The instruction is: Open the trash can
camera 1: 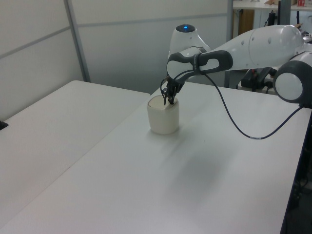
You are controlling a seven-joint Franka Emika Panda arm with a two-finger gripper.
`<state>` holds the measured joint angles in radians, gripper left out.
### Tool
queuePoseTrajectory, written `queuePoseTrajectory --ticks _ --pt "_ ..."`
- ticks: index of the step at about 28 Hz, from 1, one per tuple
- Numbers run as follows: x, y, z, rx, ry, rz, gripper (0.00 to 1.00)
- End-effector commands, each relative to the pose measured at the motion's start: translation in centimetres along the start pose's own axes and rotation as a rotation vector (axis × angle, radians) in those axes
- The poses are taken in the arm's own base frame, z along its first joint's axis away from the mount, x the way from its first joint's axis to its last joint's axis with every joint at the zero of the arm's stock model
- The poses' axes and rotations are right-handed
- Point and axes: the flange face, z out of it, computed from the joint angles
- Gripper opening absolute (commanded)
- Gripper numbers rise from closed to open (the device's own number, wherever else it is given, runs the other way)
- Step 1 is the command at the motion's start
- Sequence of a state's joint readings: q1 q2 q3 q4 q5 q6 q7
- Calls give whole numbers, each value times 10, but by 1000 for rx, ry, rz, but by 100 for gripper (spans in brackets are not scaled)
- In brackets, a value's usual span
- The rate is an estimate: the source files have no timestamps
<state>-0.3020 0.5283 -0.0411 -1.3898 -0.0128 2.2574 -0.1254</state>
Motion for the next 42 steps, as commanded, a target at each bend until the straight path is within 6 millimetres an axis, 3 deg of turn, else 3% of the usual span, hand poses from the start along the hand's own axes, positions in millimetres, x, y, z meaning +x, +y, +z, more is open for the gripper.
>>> queuePoseTrajectory --ticks 1,7,12,16,18,19,21,26,31,37,42 --pt "1 4 -4 5 20 14 0" --pt "1 10 -49 28 28 38 0" --pt "-8 10 -71 41 -54 21 1" --pt "-12 6 -85 48 -80 11 36" --pt "-15 3 -87 50 -105 4 60" --pt "-17 0 -94 52 -120 -1 82" --pt "-19 -3 -100 55 -134 -8 100" --pt "-25 -11 -130 69 -153 -17 100" --pt "-27 -42 -154 89 -161 -60 100" --pt "-33 -77 -167 104 -202 -117 100" --pt "-37 -94 -178 113 -214 -149 100"
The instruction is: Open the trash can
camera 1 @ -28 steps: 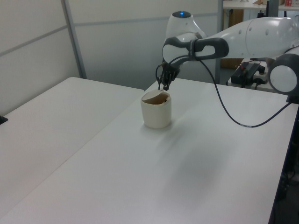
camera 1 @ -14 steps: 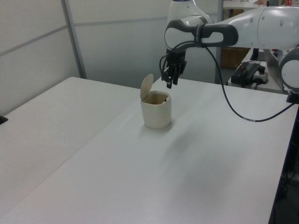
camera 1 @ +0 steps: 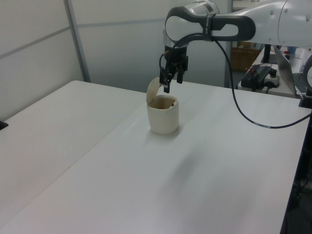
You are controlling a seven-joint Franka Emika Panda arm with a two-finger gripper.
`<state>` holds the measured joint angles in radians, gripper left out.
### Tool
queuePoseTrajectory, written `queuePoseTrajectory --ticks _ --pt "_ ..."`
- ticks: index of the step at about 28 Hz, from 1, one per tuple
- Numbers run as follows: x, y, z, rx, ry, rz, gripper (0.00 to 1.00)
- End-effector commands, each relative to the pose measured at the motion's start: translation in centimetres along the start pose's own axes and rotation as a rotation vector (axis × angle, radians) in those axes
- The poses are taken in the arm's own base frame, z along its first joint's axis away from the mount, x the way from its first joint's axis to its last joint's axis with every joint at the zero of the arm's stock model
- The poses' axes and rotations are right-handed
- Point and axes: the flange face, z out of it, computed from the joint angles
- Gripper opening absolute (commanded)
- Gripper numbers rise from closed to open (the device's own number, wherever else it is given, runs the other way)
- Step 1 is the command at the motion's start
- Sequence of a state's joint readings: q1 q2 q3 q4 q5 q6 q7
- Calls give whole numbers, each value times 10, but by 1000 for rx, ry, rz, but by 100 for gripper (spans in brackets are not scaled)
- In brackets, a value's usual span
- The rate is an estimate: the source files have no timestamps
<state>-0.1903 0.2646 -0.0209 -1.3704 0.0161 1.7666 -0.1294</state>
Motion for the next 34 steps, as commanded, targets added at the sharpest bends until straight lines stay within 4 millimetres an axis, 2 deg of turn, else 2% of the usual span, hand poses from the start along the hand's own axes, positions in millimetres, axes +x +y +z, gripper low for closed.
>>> queuePoseTrajectory --ticks 1,6,12,16,20,25,34 --pt "-9 -26 -11 13 -18 -62 100" --pt "-12 -54 -16 10 -39 -107 100" --pt "-27 -54 -25 10 -110 -109 100" --pt "-27 -54 -25 -1 -111 -113 100" --pt "-27 -63 -26 9 -110 -106 100" --pt "-27 -85 -32 17 -103 -140 100" --pt "-24 -84 -24 18 -111 -143 100"
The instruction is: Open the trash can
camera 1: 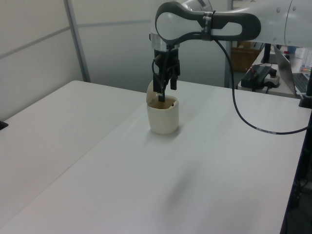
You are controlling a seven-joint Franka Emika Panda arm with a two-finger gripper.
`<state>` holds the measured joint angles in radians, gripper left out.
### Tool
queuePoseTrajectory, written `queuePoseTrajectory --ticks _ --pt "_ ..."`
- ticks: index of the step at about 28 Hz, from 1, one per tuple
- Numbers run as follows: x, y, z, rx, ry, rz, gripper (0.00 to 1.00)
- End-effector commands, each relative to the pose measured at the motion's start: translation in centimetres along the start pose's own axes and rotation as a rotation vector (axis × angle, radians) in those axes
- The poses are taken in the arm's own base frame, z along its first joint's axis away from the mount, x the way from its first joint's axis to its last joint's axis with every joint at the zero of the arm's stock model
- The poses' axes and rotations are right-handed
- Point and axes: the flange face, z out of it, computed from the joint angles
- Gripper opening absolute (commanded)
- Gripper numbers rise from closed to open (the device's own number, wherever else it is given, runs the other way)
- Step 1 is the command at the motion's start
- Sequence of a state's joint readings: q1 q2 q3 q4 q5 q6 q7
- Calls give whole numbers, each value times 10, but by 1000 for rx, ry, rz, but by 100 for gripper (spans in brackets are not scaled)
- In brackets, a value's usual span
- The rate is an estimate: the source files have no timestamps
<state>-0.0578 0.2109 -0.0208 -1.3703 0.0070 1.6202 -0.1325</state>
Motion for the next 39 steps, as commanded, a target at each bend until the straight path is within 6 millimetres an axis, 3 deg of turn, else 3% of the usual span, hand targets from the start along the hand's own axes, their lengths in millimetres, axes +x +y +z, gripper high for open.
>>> queuePoseTrajectory --ticks 1,9,17,28,39 --pt "-3 0 0 5 -18 -3 100" --pt "-2 -8 3 10 -21 -12 100" --pt "5 -10 21 10 -44 -16 100" --pt "7 -37 22 20 -53 -60 100" --pt "6 -40 17 19 -48 -65 100"
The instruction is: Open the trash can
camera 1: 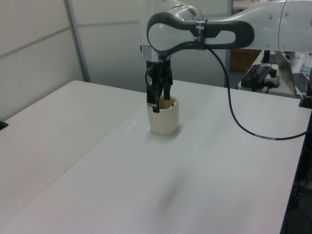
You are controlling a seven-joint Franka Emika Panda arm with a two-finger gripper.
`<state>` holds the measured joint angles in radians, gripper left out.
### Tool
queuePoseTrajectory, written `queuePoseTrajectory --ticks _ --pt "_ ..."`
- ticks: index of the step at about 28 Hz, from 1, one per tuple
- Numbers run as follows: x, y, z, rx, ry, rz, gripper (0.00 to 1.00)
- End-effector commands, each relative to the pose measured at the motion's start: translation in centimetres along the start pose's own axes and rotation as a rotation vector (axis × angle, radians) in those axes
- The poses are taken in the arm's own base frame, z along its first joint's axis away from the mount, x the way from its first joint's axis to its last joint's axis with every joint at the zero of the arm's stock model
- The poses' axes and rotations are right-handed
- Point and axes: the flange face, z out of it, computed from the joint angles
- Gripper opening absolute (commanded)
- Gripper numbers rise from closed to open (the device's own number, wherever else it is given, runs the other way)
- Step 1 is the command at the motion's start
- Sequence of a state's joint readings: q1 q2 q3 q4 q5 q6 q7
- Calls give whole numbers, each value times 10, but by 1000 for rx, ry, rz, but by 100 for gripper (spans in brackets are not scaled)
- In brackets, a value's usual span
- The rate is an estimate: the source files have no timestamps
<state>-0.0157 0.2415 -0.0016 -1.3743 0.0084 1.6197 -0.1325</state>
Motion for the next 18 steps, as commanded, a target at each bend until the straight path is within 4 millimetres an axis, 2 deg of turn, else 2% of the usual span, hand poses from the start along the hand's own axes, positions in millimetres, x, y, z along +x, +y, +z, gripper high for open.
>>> queuePoseTrajectory --ticks 1,18 --pt "-4 -5 -5 9 -12 -7 100" --pt "-7 -9 -14 4 1 -14 100"
